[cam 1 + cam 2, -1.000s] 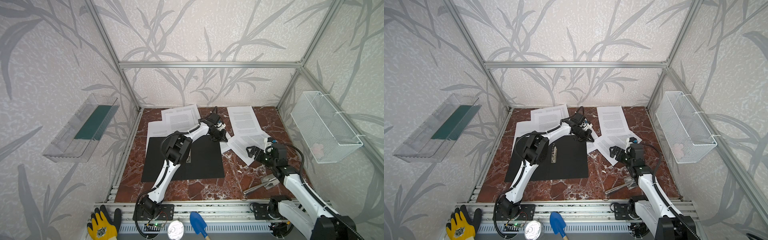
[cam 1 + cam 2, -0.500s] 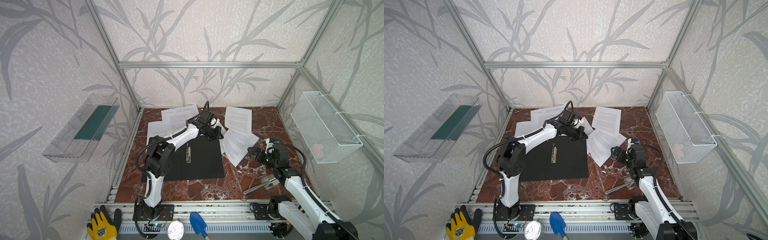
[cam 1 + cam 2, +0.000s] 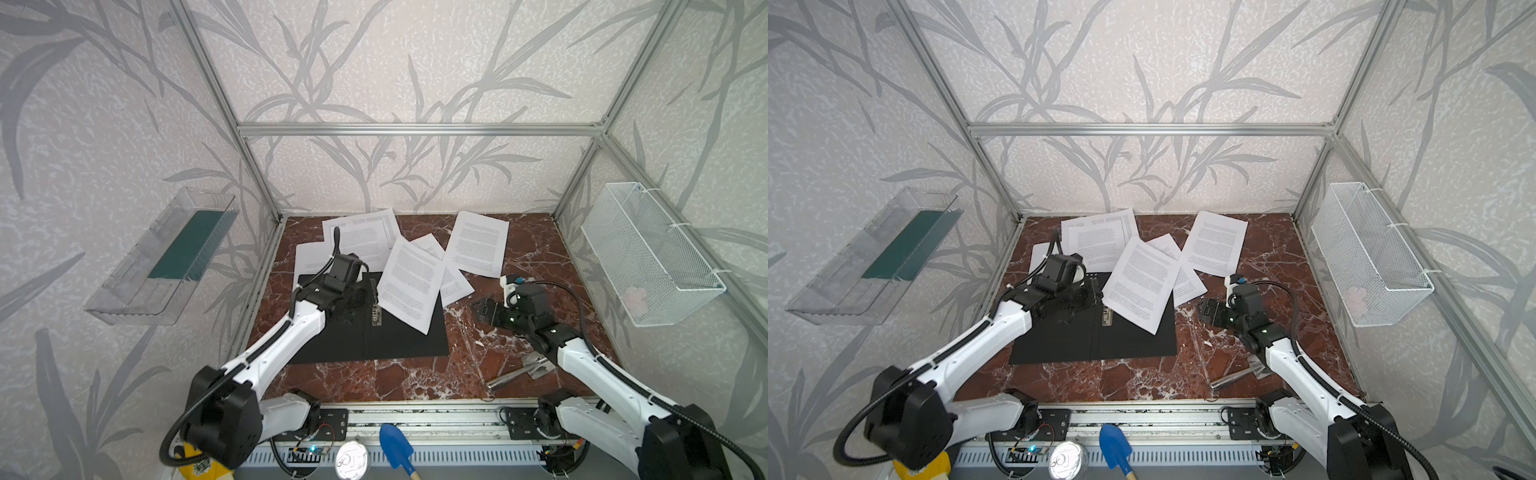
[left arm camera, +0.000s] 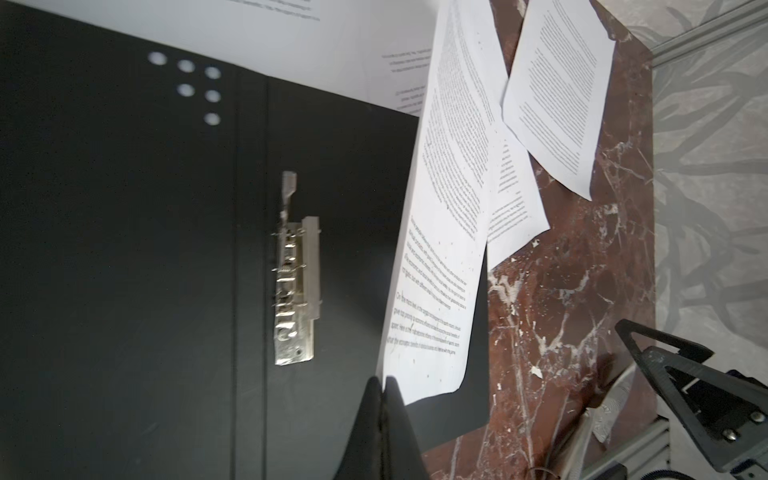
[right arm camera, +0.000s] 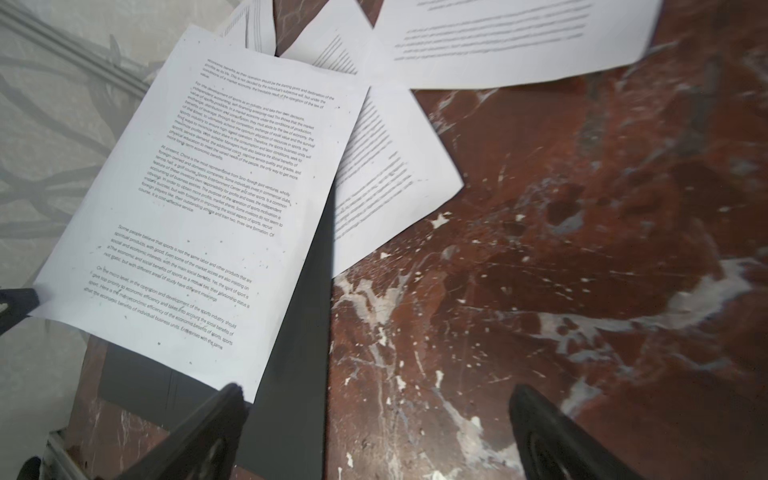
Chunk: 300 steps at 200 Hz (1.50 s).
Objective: Put the files into the folder
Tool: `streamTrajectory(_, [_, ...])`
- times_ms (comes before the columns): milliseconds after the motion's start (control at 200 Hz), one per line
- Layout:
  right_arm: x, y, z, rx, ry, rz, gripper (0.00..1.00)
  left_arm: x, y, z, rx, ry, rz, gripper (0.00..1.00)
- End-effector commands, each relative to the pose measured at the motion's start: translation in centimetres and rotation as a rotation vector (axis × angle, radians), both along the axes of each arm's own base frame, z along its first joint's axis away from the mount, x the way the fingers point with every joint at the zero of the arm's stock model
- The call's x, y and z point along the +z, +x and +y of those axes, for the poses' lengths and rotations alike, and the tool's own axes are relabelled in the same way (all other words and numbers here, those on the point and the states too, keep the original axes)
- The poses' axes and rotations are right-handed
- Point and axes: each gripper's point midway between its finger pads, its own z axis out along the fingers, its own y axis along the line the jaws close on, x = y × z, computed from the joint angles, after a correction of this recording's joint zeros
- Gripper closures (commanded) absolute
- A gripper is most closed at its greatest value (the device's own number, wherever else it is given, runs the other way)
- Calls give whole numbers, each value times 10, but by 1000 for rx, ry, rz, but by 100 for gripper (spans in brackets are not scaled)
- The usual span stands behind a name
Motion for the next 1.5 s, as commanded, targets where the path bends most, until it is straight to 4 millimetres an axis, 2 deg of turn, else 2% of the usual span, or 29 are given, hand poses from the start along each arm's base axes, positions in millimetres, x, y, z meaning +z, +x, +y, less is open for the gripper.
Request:
streamTrajectory(0, [18,14,36,88,-26,-62,1,-12,-19,37,110,107,2,100])
streamTrajectory(130, [11,16,88,221,10,-31,1,-42,-39,63,194,183,43,100])
streamTrajectory(215, [4,19,119,291,30,-11,1,-62,-47,66,205,189,80,100])
streamTrajectory(295, [0,22,137,329,39,-3,1,-80,-53,70,217,210,120,100])
streamTrajectory(425, [-9,30,161,378,41,3,1,-98,-60,82,241,268,149,100])
streamTrajectory(515, [-22,35,169,400,27,31,0,-108,-63,89,259,299,148,100])
streamTrajectory(550, [-23,37,172,408,25,33,0,-111,-64,88,254,295,152,100])
streamTrajectory(565, [-33,37,172,410,15,56,0,-113,-65,87,250,289,155,100])
streamTrajectory(610, [-40,38,176,419,14,68,0,-116,-64,83,236,269,157,100])
streamTrajectory(875, [-58,49,191,426,32,112,1,-137,-73,89,282,306,249,100])
streamTrajectory(1205, [-76,52,207,446,58,173,4,-138,-80,110,385,383,265,100])
streamTrajectory(1494, [-75,53,213,458,50,175,4,-134,-86,123,454,418,270,100])
